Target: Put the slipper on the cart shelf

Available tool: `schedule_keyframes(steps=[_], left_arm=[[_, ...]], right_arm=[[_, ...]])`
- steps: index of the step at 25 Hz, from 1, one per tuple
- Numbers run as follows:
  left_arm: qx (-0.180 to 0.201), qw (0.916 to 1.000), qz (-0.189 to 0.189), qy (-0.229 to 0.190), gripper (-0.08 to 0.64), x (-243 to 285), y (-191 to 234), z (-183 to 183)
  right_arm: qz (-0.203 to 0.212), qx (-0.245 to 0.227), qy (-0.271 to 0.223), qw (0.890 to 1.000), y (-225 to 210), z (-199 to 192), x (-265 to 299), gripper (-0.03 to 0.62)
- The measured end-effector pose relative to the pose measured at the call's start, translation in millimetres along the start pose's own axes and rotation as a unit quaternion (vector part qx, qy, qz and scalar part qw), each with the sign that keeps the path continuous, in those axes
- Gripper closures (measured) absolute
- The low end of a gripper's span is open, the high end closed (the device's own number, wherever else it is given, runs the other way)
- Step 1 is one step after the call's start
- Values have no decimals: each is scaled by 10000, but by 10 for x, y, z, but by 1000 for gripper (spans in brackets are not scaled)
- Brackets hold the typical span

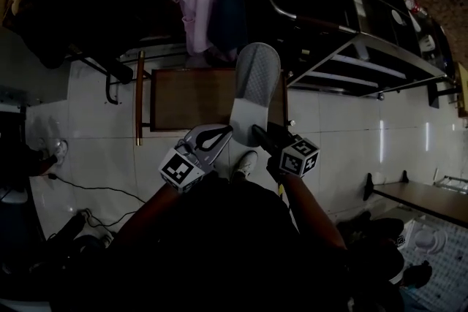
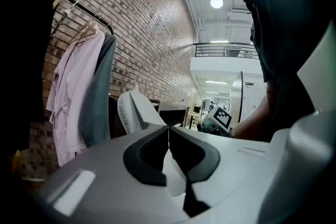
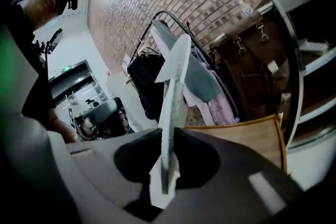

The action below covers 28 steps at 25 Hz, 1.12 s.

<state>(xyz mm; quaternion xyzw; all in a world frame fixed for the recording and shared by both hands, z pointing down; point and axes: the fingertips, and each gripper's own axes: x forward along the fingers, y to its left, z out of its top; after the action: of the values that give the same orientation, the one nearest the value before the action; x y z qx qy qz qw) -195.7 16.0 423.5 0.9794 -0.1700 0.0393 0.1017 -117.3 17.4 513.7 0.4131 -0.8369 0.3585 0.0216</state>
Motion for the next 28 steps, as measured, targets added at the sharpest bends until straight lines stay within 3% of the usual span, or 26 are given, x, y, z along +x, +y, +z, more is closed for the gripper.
schedule_keyframes(steps=[5,10,19,28], left_arm=[[194,9997,13,-124,551,-5,-113,154],[249,9996,41,-141,552,-4,-244,265],[415,9987,121,-267,555,-51,-183,434],[460,9987,120,-170,556,-5,-151,487]], right_arm=[[178,-582,-494,9969,348,451,-173,528],[189,-1229,-852,9886,556,665,-328,528],[-73,-2426,-1407,9599,1026,1085,-512,528],[-280,-2814,-1514,9472,1050,1172,-543,528]])
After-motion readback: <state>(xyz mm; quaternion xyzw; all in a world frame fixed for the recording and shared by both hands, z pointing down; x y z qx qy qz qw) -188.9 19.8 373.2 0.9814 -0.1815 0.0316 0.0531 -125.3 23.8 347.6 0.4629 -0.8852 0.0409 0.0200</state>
